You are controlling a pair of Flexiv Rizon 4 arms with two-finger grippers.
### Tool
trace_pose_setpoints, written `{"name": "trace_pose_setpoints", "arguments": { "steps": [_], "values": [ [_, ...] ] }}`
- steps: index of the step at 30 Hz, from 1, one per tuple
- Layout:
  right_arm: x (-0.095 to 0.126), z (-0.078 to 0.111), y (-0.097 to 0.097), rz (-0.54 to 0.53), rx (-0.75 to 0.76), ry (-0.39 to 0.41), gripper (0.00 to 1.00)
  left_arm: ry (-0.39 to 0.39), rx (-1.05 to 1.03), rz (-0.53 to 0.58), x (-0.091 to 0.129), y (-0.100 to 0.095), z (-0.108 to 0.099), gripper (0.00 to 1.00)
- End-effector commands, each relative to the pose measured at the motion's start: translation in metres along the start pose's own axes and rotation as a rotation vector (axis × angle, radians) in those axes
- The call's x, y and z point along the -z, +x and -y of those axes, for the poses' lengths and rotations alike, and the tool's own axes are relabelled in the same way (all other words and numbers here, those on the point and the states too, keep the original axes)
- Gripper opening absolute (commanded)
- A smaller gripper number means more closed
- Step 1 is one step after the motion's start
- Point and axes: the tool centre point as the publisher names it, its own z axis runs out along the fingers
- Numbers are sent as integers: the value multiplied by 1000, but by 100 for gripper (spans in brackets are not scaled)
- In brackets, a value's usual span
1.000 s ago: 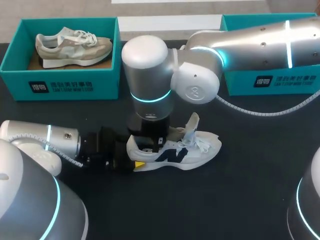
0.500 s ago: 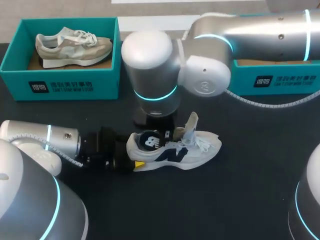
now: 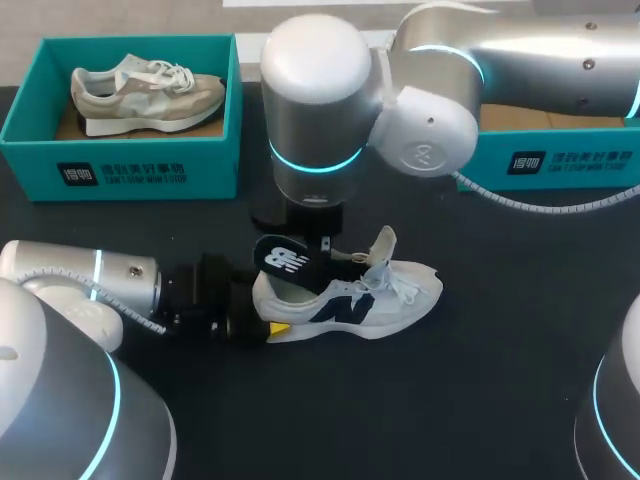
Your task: Take the shoe out of the shoebox, open the shoe tongue, remove and reinsert the insole, then place the shoe into the shoebox
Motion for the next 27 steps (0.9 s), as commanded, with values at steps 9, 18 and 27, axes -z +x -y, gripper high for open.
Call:
{"name": "trace_pose_setpoints", "arguments": {
  "steps": [9,18,27],
  "values": [
    [7,-31,-7,-80,56,-84,37,-3,1,-1,-5,1,-6,0],
    [15,-6,-12,-297,26,-162,100,-3,1,-1,-5,1,-6,0],
    [14,-4,-13,-325,42,-179,100,-3,1,-1,-5,1,-6,0]
  ]
}}
